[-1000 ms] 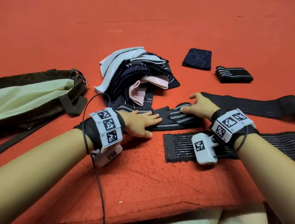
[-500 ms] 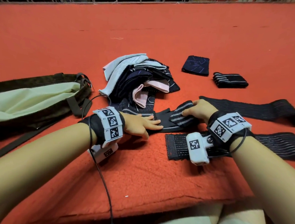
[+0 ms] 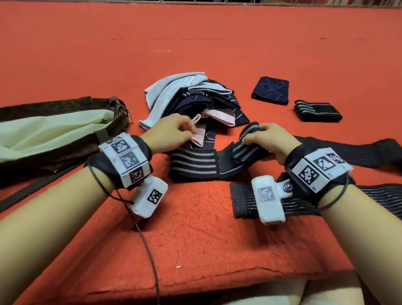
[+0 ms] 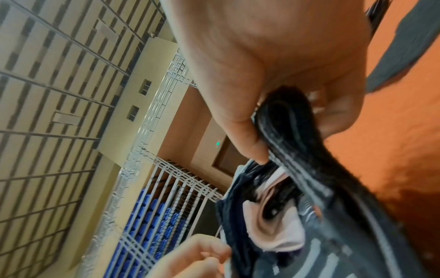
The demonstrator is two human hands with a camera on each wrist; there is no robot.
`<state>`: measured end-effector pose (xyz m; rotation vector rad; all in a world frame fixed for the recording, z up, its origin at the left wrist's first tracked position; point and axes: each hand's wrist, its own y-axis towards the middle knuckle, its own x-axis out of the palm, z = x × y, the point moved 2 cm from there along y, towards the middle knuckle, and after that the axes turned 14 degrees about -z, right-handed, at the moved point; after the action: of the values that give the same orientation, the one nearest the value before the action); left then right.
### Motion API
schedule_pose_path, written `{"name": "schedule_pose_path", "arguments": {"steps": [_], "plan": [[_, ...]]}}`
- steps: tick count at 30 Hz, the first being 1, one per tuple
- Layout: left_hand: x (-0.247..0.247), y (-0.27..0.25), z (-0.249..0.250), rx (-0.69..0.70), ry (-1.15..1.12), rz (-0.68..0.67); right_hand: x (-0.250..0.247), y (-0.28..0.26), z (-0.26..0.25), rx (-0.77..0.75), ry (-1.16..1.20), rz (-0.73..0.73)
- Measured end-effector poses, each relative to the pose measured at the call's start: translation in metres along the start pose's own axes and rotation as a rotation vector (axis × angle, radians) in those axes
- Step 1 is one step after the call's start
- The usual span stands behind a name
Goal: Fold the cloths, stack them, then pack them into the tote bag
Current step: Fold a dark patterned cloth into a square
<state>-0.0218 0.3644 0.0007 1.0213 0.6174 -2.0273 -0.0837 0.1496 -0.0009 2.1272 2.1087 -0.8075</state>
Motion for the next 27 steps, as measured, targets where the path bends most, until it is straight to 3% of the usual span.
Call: {"name": "schedule_pose_path", "arguments": {"steps": [2,4,6,9,14,20,27], "plan": [[-0.008,-0.005,-0.017,-0.175,0.094,-0.01,0.015,0.0,-0.014,-0.028,0.023,-0.039],[-0.008,-0.012,-0.033,-0.319,0.072,-0.125,0.034,0.003,-0.026,-0.061,0.019,-0.065],[0.001,-0.018,-0.046,-0.425,-0.107,-0.237,0.057,0.008,-0.035,-0.075,-0.014,-0.089],[0.015,-0.026,-0.055,-0.511,-0.504,-0.289,0.096,0.02,-0.042,-0.082,-0.072,-0.103],[0.024,-0.032,-0.061,-0.461,-0.948,-0.282,0.138,0.029,-0.039,-0.106,-0.188,-0.133],[0.024,-0.029,-0.062,-0.451,-0.924,-0.31,0.148,0.03,-0.03,-0.096,-0.121,-0.277],[0.028,-0.027,-0.058,-0.414,-0.833,-0.194,0.13,0.023,-0.024,-0.113,0.046,-0.392]]}}
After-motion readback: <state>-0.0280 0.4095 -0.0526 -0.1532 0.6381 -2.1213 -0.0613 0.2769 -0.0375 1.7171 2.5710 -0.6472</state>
